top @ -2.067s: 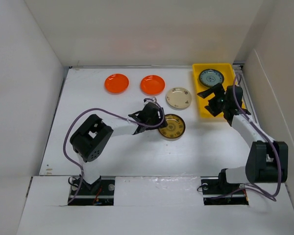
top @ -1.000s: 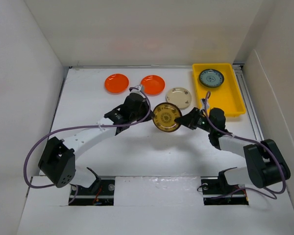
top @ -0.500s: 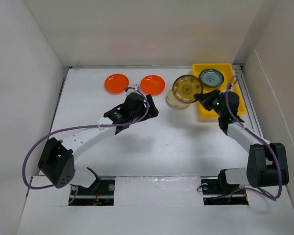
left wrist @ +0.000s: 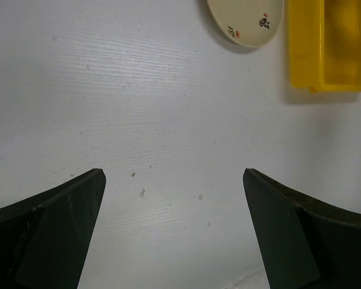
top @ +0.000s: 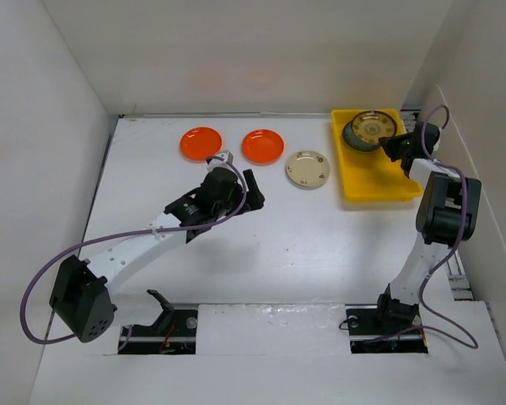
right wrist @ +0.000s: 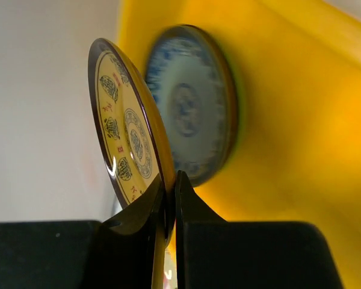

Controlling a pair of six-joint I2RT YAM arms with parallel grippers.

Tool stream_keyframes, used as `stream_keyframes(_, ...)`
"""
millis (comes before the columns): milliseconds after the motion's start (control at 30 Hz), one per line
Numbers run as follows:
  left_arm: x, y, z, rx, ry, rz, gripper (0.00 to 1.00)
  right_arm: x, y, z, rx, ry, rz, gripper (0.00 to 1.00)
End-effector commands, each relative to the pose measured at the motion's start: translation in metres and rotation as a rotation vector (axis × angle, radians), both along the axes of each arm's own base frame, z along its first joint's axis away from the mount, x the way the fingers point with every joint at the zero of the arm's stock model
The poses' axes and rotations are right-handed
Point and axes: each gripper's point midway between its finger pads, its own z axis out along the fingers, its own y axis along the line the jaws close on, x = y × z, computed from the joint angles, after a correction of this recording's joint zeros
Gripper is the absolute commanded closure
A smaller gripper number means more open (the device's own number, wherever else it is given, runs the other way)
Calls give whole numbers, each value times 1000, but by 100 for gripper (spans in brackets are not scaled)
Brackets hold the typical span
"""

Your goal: Place the plates into the plastic bin on the countertop

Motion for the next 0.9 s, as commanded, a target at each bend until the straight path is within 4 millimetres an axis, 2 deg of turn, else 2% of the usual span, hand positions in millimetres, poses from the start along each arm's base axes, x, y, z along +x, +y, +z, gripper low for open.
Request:
stream_keyframes(0,3,3,18,17,-51,-14,0,13,-4,15,27,-29,1,100)
stream_keyframes(33,4,4,18,21,-54,-7,0,13,-2,10,33,-21,9,100)
stream_keyframes(67,4,3,15,27,-47,-7,0,15,-3,16,30,-33,9,100)
stream_keyframes(100,4,3,15,27,-47,-7,0,16,-3,9,33,-21,9,100)
stream_keyframes(133,5,2,17,20,-55,-6,0,18,-3,13,31,-30,9,100)
stream_keyframes(167,5,2,17,20,-55,-6,0,18,-4,13,31,-30,9,94)
stream_keyframes(200,6,1,12,29,-45,-7,0,18,-4,13,31,-30,9,85)
stream_keyframes(233,5,-1,8,30,-33,-17,0,17,-6,25,19,-51,-6,68)
stream_keyframes(300,5,-2,5,32,-22,-25,0,11,-2,23,17,-19,-18,32)
stream_keyframes(333,6,-4,6,26,-29,-24,0,8,-3,30,12,-21,-28,30)
stream_keyframes(367,6,-6,8,14,-31,-35,0,5,-5,30,0,-9,-31,1)
stream_keyframes(400,5,-8,8,10,-27,-43,0,2,0,22,3,28,-33,1)
stream_keyframes(467,3,-9,8,5,-23,-52,0,3,-1,34,-15,22,-26,1)
stream_keyframes(633,3,-9,14,-8,-28,-46,0,-13,9,36,-11,53,17,1)
stream_keyframes(667,2,-8,19,-16,-37,-46,0,-23,20,28,-20,74,41,1)
stream_keyframes(700,6,-4,19,-3,-48,-21,0,-32,30,50,-64,34,71,1)
stream_keyframes(733,4,1,17,2,-44,0,0,-39,39,55,-88,27,84,1)
stream_keyframes(767,6,4,17,11,-51,17,0,-52,68,45,-106,50,137,1)
stream_keyframes(800,6,9,13,18,-33,54,0,-62,83,64,-151,9,165,1)
stream_keyframes(833,10,16,12,35,-38,99,0,-70,97,64,-169,9,185,1)
stream_keyframes(867,11,18,12,32,-40,115,0,-79,126,62,-189,12,218,1)
